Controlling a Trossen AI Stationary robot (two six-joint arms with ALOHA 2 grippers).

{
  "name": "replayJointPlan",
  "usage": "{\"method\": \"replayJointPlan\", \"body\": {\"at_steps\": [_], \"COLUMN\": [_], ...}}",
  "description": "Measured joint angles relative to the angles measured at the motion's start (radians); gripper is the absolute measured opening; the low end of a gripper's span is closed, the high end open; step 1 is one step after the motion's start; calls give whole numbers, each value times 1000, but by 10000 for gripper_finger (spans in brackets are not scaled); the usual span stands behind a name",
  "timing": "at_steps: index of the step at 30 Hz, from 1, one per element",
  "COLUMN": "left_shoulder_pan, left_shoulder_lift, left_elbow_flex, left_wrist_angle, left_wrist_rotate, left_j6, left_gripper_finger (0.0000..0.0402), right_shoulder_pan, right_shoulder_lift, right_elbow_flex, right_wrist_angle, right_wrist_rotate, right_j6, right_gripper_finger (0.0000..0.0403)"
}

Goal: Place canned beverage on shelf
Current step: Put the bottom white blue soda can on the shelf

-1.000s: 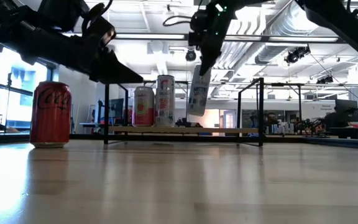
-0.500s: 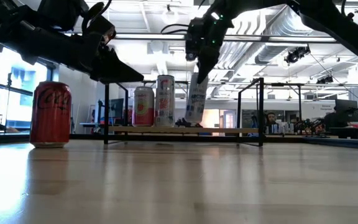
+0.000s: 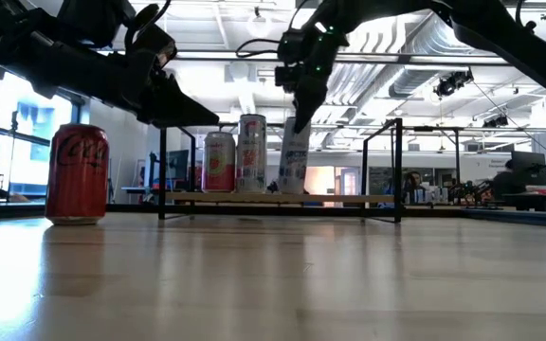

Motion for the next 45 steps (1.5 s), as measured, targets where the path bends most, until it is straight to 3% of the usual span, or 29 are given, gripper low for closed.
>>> {"method": "replayJointPlan", "body": {"at_steps": [22, 36, 41, 45], "left_shoulder_pan": [0, 0, 0, 0], "left_shoulder_lift": [0, 0, 0, 0], "left_elbow_flex": [0, 0, 0, 0], "left_wrist_angle": [-1, -6, -7, -7], "left_wrist_rotate": [0, 0, 0, 0], "left_j6": [0, 7, 7, 8], "left_gripper_finger": [0, 0, 0, 0], "right_shoulder_pan": [23, 79, 104, 91], "right_shoulder_lift": [-7, -103, -166, -192], "right_elbow_flex": [1, 1, 2, 2], "right_wrist_angle": [57, 61, 21, -3], "right_wrist_rotate": [75, 116, 193, 183], "right_j6": [-8, 5, 51, 150], "right_gripper_finger": [298, 296, 256, 185]}}
